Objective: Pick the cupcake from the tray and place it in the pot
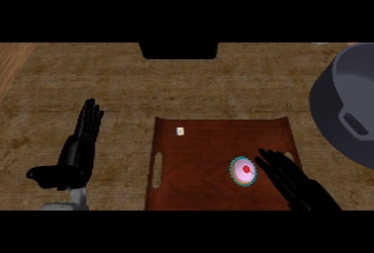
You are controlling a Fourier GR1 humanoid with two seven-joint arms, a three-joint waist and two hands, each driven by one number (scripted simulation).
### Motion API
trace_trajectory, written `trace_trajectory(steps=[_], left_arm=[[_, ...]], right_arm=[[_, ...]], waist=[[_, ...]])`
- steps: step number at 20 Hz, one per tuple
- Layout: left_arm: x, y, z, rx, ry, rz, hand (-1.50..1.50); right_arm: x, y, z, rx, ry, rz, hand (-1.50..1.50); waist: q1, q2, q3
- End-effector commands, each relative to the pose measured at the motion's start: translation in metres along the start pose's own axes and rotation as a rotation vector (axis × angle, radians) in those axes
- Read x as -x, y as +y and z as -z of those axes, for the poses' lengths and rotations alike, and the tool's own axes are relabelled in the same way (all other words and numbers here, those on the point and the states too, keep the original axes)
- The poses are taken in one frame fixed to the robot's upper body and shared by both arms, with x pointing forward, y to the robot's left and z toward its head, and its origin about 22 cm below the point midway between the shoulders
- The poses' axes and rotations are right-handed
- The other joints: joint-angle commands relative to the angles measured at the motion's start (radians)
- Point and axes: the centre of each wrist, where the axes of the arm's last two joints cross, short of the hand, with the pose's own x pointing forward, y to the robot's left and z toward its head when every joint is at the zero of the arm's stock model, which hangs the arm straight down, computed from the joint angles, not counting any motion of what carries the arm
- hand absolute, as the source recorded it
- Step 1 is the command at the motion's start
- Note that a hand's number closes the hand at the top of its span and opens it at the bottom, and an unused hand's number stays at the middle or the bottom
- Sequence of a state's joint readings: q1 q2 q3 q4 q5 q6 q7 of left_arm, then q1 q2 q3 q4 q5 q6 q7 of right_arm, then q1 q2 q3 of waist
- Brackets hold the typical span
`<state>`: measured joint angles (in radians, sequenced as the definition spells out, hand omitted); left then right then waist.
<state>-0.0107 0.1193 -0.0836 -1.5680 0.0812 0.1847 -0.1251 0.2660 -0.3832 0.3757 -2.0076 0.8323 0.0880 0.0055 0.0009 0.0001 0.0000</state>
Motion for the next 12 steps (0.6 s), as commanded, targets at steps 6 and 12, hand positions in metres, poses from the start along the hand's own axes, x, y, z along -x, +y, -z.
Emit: trace_trajectory(steps=[6,12], left_arm=[[0.01,-0.009,-0.003,-0.016,-0.015,0.007,0.0],[-0.009,-0.026,-0.005,0.006,-0.021,-0.013,0.0]], right_arm=[[-0.005,0.024,0.03,-0.016,0.006,-0.018,-1.5],[-0.013,0.05,0.045,-0.012,0.001,-0.025,-1.5]], waist=[[-0.001,0.0,0.0],[0.001,0.0,0.0]])
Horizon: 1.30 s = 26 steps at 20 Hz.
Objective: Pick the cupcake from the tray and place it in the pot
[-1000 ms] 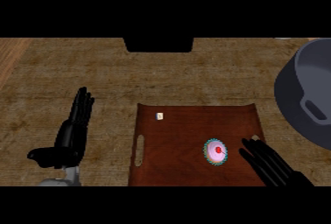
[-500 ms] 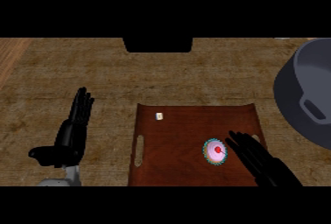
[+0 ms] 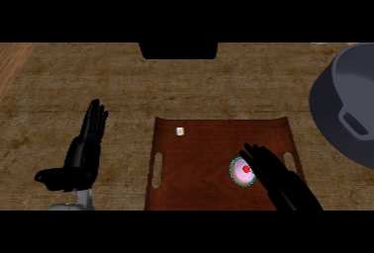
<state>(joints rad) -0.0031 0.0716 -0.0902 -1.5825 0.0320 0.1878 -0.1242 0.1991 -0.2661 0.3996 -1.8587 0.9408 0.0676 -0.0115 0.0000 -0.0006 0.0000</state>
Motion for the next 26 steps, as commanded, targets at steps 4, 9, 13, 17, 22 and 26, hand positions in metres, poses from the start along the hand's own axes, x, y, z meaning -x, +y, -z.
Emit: trace_trajectory(steps=[4,9,13,17,22,26], left_arm=[[0.005,0.008,0.01,-0.008,0.008,0.004,0.0],[-0.007,-0.003,0.0,-0.015,0.0,-0.009,0.0],[0.003,0.008,-0.012,0.004,0.009,-0.013,0.0],[-0.011,0.012,0.022,-0.001,0.002,-0.004,0.0],[-0.011,0.016,-0.004,0.021,0.007,0.002,0.0],[-0.003,0.006,0.006,-0.003,0.006,0.005,0.0]], right_arm=[[0.003,0.017,0.017,-0.006,0.014,0.005,-1.5],[0.022,0.016,0.014,0.12,-0.082,-0.087,1.5],[0.019,0.026,0.038,0.181,-0.113,-0.083,1.5],[-0.002,0.006,0.048,0.214,-0.111,-0.076,1.5],[0.011,0.005,0.041,-0.019,-0.014,-0.14,1.5],[0.015,0.023,0.054,-0.237,0.063,-0.252,1.5]], waist=[[-0.001,0.0,0.0],[-0.001,0.0,0.001],[0.003,0.0,0.0],[-0.001,0.001,0.0],[0.008,0.0,-0.001],[0.012,0.003,-0.001]])
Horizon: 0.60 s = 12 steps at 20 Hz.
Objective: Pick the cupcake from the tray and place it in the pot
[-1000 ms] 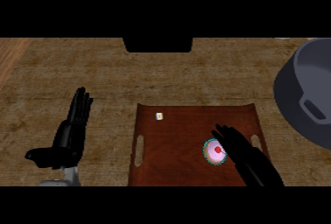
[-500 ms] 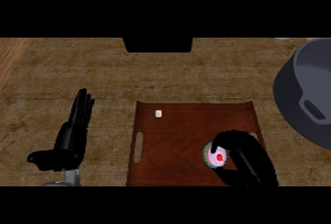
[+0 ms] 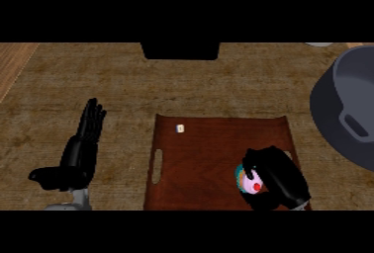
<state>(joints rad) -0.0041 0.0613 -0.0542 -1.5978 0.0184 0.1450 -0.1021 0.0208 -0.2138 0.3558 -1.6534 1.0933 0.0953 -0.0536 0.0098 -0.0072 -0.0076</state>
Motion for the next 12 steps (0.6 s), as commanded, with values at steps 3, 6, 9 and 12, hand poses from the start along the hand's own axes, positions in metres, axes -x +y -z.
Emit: trace_trajectory(steps=[3,6,9,12], left_arm=[[-0.008,-0.012,-0.019,-0.007,-0.005,0.002,0.0],[0.011,-0.013,-0.019,-0.027,-0.009,0.015,0.0],[-0.008,-0.002,0.003,-0.04,0.006,0.003,0.0],[-0.002,0.008,-0.013,-0.018,0.001,-0.002,0.0]], right_arm=[[-0.002,-0.014,0.005,-0.104,0.049,-0.072,1.5],[-0.021,-0.026,-0.014,0.052,0.035,-0.064,1.5],[-0.019,-0.06,-0.016,0.199,-0.009,-0.04,1.5],[-0.048,-0.076,-0.028,0.312,-0.006,-0.033,1.5]], waist=[[-0.007,0.006,0.008],[-0.014,0.005,0.007],[-0.017,0.005,0.008],[-0.015,0.003,0.007]])
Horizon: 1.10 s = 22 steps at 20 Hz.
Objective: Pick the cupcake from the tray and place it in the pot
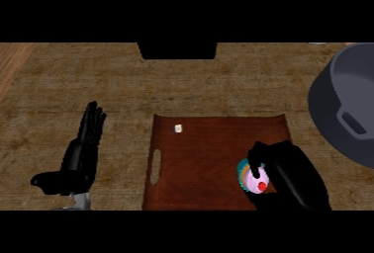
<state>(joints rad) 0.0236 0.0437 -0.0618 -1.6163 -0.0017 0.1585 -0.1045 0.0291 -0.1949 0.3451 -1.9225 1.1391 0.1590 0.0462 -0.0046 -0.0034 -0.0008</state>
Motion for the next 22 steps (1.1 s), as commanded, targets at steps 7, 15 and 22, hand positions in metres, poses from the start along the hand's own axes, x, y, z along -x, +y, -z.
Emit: trace_trajectory(steps=[7,15,22], left_arm=[[-0.001,0.01,0.009,0.003,0.001,-0.007,0.0],[-0.009,-0.001,-0.001,0.008,-0.003,-0.012,0.0],[0.01,-0.001,0.002,0.014,-0.003,0.005,0.0]], right_arm=[[-0.011,-0.08,-0.029,0.268,0.145,-0.077,1.5],[0.032,-0.106,-0.031,0.349,0.323,-0.08,1.5],[0.111,-0.137,-0.015,0.365,0.409,-0.092,1.5]], waist=[[-0.001,0.003,0.0],[0.006,0.002,0.001],[0.005,0.004,0.001]])
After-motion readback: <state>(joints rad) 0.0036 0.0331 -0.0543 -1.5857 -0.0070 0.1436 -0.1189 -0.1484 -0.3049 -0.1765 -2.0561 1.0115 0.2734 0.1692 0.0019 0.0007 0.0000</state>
